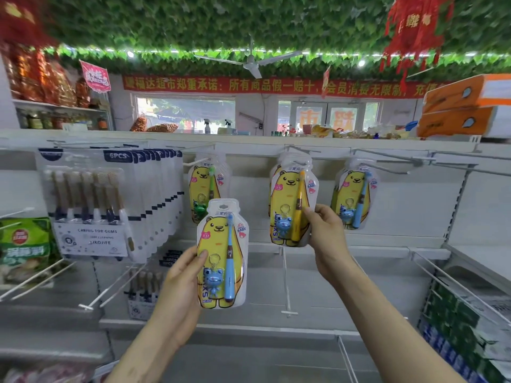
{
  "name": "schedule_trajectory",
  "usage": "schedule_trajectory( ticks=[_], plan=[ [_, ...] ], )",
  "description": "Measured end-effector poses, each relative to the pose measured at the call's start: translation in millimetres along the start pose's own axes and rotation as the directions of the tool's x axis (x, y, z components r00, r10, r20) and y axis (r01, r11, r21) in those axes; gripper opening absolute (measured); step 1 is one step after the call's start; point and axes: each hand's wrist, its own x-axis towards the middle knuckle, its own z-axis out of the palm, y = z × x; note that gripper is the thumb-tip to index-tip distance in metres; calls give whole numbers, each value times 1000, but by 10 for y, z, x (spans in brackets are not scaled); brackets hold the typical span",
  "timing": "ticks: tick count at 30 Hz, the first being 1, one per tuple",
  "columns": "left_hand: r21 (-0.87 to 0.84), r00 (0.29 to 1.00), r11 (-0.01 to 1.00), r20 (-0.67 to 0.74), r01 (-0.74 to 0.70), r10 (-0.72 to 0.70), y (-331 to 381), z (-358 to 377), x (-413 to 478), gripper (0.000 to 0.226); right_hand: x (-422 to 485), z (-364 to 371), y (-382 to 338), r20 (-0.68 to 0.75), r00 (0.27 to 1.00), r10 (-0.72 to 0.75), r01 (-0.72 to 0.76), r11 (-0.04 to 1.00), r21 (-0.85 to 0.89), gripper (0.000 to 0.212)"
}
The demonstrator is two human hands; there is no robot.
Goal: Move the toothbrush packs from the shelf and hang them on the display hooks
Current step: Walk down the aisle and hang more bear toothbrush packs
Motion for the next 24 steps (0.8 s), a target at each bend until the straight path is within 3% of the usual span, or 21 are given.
schedule_trajectory(
  ticks=[8, 16, 24],
  plan=[
    [28, 997, 1000, -69, -13, 15, -1, -261, -26, 18, 730, 147, 207, 48, 997, 54, -51, 997, -54, 19],
    [17, 993, 999, -111, -35, 37, 33, -458, -80, 20, 1064, 118, 331, -32, 999, 30, -34, 988, -153, 24],
    [-6, 995, 999, -92, -31, 31, 90, -458, -136, 21, 953, -20, 645, -96, 990, 104, -123, 968, -220, 26]
  ],
)
